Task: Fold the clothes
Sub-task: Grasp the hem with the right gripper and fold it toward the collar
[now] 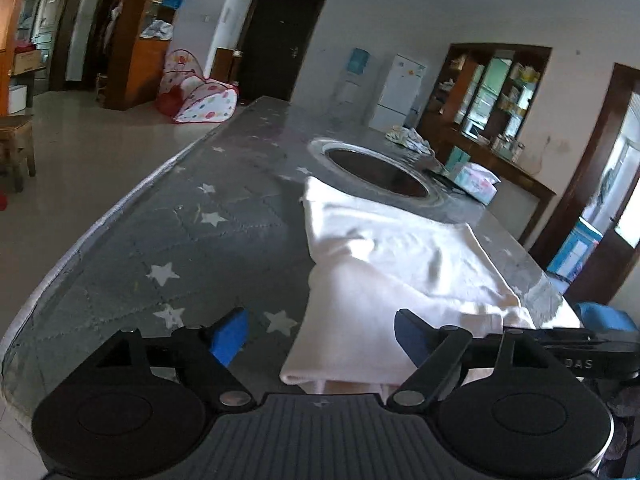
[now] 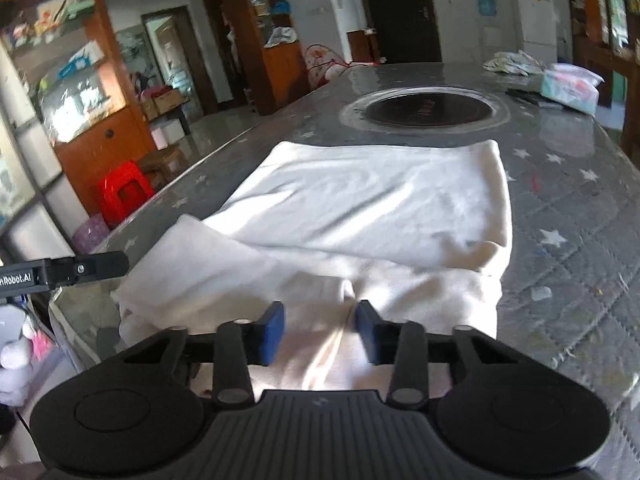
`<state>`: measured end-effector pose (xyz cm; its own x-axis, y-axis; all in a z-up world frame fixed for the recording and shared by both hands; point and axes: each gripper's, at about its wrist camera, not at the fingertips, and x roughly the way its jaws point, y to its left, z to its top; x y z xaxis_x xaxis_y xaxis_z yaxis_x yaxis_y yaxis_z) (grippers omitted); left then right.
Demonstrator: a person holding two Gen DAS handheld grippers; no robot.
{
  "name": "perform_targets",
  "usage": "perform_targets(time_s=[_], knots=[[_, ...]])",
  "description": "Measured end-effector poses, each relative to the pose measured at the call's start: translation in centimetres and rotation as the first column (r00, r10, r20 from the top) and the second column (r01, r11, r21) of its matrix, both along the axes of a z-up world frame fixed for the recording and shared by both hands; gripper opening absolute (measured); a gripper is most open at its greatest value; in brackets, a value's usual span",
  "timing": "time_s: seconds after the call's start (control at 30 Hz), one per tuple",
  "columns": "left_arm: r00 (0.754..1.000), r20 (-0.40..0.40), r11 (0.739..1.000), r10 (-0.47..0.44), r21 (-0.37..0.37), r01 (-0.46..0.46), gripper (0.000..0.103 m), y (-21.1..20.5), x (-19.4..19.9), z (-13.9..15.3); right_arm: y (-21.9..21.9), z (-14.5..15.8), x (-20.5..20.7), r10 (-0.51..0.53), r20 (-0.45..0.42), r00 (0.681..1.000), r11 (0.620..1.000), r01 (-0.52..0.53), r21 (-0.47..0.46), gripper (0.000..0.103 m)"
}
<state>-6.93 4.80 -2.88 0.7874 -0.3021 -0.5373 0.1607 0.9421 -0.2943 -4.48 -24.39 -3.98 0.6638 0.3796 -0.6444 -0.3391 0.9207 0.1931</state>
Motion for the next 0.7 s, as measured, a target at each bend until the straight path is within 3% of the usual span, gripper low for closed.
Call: perform_targets(time_s=[0.17,0.33,0.47,0.7], knots=[[0.998,0.025,0.997,-0.053,0.058,0.052,0.088,-1.3,-0.3,0.0,-0.2,0.4,-0.1,-0.031,0.020,0.999,1.000,0.031,-0.006,0.007],[0.997,0.021,0.995,-0.069,0.072,0.067,0.088,-1.7,-0.5,-0.2,0.0,0.8,-0.3,-0.007,0.037,0.999,1.000,0.008,-0.020,0.007],[0.997,0.013,0.994,-0.076,0.078,0.075,0.088,-1.7,-0.6,-0.3,0.0,0.1,0.2,-0.017,0.023,1.000,1.000,0.017,-0.013,0.015],[0.997,0.008,0.994,-0.071,0.086,0.070,0.088,-1.5,-0.7,-0.4,0.5,0.6,-0.1,-0.011,0.053,0.999,0.999,0.013,-0.033,0.016]])
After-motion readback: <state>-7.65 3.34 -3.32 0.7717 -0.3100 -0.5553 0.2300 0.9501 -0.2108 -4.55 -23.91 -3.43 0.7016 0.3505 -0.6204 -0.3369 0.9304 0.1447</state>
